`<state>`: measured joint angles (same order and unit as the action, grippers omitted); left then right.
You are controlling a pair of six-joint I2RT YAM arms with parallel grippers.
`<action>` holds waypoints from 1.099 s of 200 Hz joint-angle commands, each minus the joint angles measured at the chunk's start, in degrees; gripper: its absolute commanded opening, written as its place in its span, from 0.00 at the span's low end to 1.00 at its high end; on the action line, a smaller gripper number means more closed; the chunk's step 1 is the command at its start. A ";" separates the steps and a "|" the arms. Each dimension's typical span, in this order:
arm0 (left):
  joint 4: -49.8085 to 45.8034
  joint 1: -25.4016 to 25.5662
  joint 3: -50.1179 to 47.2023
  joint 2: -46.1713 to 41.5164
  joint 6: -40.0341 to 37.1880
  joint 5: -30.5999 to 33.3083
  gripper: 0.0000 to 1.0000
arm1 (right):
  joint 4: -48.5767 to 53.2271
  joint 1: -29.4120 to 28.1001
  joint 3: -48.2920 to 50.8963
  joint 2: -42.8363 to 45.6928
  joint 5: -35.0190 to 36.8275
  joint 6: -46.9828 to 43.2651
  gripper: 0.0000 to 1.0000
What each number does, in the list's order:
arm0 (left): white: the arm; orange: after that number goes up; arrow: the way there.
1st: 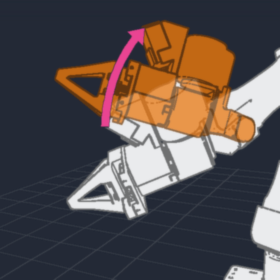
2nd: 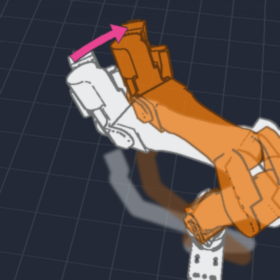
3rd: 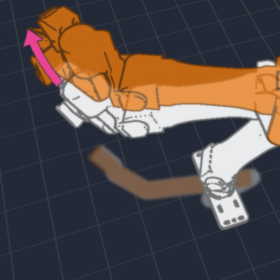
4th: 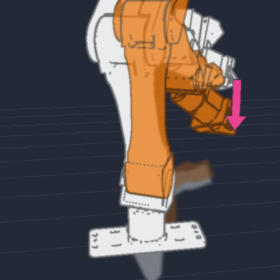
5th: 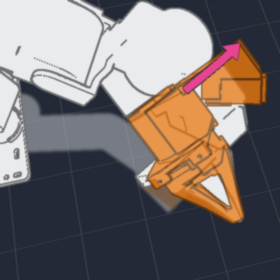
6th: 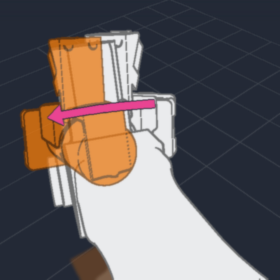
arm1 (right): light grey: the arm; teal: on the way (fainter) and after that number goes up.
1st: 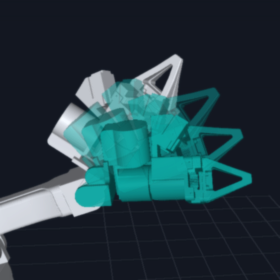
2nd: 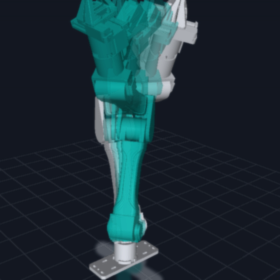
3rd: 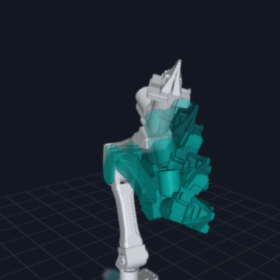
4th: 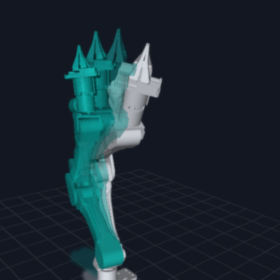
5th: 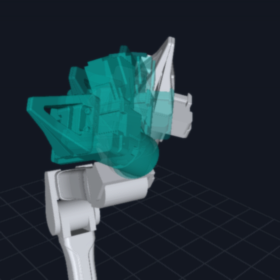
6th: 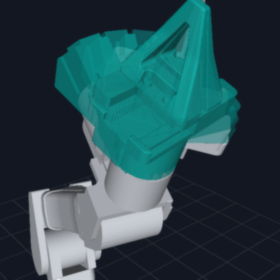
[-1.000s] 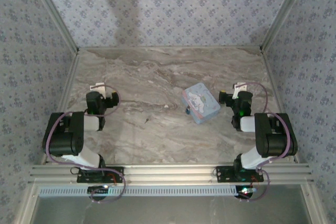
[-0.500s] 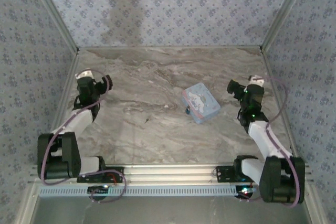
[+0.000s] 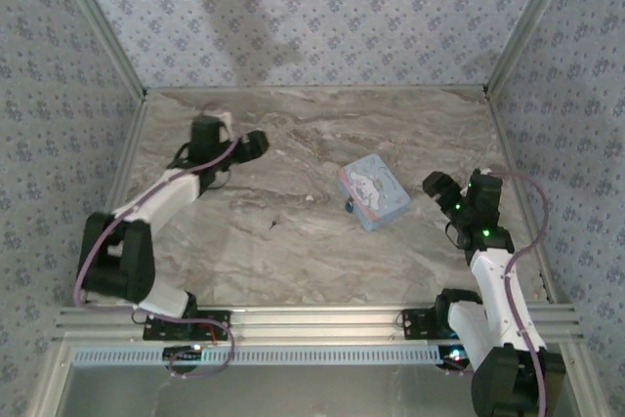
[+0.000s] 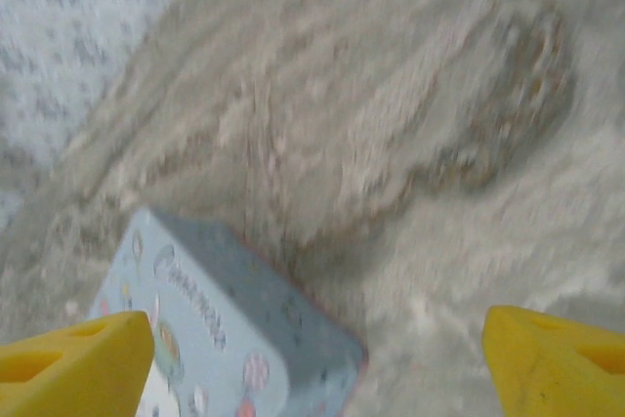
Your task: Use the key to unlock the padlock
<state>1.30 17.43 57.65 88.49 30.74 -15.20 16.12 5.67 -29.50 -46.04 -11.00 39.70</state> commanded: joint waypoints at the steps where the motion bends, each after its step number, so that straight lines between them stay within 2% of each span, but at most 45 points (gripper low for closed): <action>1: -7.06 6.05 9.51 8.27 -2.31 -2.92 0.85 | 7.02 -2.16 1.33 1.33 -6.28 2.52 0.87; 27: -13.05 11.39 21.61 19.29 -3.71 -2.84 0.83 | 5.92 -5.76 4.15 2.11 -6.32 4.17 0.87; 49: -15.02 14.40 30.09 27.46 -3.67 -6.62 0.82 | 5.79 -7.24 5.05 1.58 -6.44 4.31 0.86; 93: -17.97 18.49 42.69 37.93 -4.61 -13.91 0.83 | 2.77 -9.85 5.86 -1.10 -7.72 6.11 0.86; 114: -21.71 19.62 47.79 41.07 -5.37 -15.19 0.82 | 0.04 -11.13 5.04 -4.09 -7.94 6.87 0.85; 155: -21.80 20.63 46.92 40.27 -5.45 -17.58 0.80 | -3.78 -13.37 0.94 -11.34 -6.90 7.05 0.82; 220: -13.75 22.29 33.64 32.19 -2.98 -18.34 0.77 | -7.43 -15.27 -7.29 -23.54 -7.89 5.62 0.69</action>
<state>-16.51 39.05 96.20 126.56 26.20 -31.62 10.90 -8.99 -33.08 -66.48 -17.56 46.06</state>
